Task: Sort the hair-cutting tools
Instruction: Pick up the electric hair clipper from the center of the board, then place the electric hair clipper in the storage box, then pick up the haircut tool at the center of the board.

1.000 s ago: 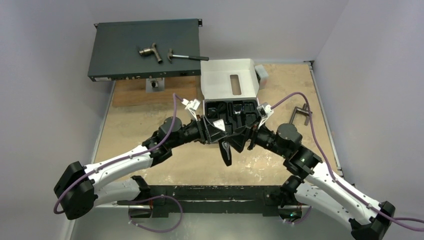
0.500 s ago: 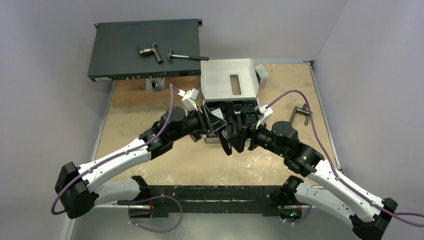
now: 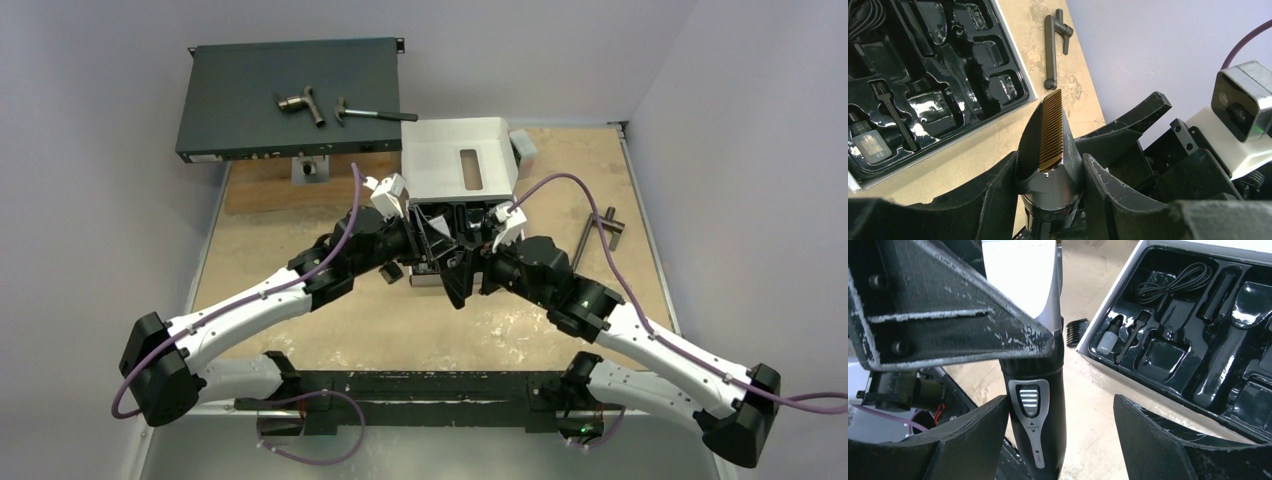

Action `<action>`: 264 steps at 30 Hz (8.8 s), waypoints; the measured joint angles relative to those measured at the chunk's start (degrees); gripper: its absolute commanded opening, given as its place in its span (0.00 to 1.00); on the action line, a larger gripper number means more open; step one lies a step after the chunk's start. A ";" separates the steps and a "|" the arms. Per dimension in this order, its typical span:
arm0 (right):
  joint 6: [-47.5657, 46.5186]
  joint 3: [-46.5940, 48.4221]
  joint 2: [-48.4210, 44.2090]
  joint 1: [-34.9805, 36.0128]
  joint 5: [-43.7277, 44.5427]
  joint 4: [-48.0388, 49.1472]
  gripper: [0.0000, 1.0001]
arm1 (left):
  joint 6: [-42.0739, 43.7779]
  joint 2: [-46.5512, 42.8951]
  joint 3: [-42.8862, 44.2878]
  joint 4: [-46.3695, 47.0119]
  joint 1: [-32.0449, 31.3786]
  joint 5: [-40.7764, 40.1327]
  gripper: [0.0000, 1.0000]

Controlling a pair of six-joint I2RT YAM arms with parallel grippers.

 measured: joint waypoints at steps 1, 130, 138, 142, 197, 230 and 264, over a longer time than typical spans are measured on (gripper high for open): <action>-0.07 0.37 0.70 0.00 0.48 0.31 0.71 | 0.00 0.00 0.00 -0.09 0.00 0.00 0.00; -2.08 21.33 40.92 -21.42 10.49 -4.90 0.31 | -8.66 -38.82 -26.97 -32.22 -0.31 -19.10 1.00; -1.75 21.44 42.53 -21.51 10.45 -2.34 0.00 | -8.98 -37.42 -26.97 -31.50 -0.31 -18.53 1.00; -1.66 21.46 46.12 -22.12 10.45 -1.97 0.00 | -9.07 -37.33 -26.97 -31.34 -0.31 -18.36 0.99; 8.37 -7.23 6.86 -23.82 5.68 5.14 0.49 | -10.51 -22.29 -21.29 -38.62 10.40 -28.63 0.95; 6.29 -11.19 0.90 -23.80 -5.11 7.93 0.49 | -9.03 19.37 4.20 -32.59 13.99 -22.40 0.94; 6.03 -11.19 -3.72 -23.80 -6.51 6.29 0.47 | -6.25 25.27 1.16 -28.50 10.86 -22.51 0.58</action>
